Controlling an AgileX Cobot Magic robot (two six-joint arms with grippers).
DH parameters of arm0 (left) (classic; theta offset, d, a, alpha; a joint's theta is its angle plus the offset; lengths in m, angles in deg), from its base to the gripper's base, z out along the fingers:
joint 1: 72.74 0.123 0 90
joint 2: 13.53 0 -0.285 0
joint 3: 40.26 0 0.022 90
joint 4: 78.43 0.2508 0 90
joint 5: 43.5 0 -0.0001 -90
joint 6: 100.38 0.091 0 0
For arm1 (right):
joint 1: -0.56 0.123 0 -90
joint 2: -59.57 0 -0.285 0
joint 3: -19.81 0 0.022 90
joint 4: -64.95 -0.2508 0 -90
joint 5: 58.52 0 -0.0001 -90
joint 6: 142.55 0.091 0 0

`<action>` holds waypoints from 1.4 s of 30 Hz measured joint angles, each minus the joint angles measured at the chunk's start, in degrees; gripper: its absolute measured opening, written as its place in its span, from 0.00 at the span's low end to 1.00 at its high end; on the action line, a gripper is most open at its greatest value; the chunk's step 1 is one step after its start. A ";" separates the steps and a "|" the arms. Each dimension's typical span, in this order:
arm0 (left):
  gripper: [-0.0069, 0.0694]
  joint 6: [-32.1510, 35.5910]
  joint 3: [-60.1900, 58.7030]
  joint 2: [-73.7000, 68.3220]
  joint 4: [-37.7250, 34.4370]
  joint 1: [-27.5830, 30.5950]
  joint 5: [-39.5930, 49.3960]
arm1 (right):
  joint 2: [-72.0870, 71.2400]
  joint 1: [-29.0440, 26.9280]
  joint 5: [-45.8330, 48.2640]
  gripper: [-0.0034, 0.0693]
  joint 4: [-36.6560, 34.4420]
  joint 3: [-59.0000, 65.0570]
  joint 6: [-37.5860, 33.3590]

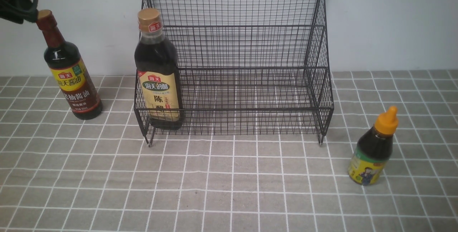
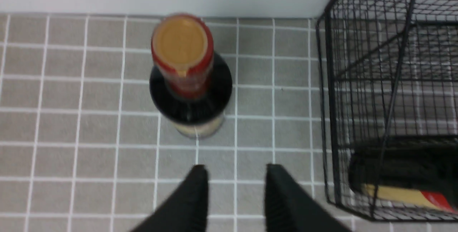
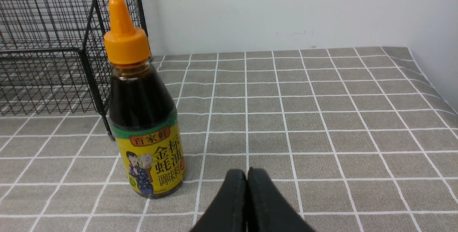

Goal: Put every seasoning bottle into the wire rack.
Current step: Use the left arm to grab the condiment bottle closest to it

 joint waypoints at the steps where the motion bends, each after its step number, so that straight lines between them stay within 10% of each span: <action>1: 0.46 0.11 0.00 0.00 0.09 0.00 -0.19 | 0.00 0.00 0.00 0.03 0.00 0.00 0.00; 6: 0.79 0.90 0.18 -2.49 3.97 0.00 -6.61 | 0.00 0.00 0.00 0.03 0.00 0.00 0.00; 11: 0.88 0.95 0.18 -6.08 4.55 0.00 -10.62 | 0.00 0.00 0.00 0.03 0.00 0.00 0.00; 26: 0.79 3.73 0.18 -11.22 2.79 0.00 -15.20 | 0.00 0.00 0.00 0.03 0.00 0.00 0.00; 34: 0.44 3.59 0.18 -11.87 1.52 0.00 -15.12 | 0.00 0.00 0.00 0.03 0.00 0.00 0.00; 42: 0.44 3.63 0.46 -11.87 1.85 -0.65 -14.92 | 0.00 0.00 0.00 0.03 0.00 0.00 0.00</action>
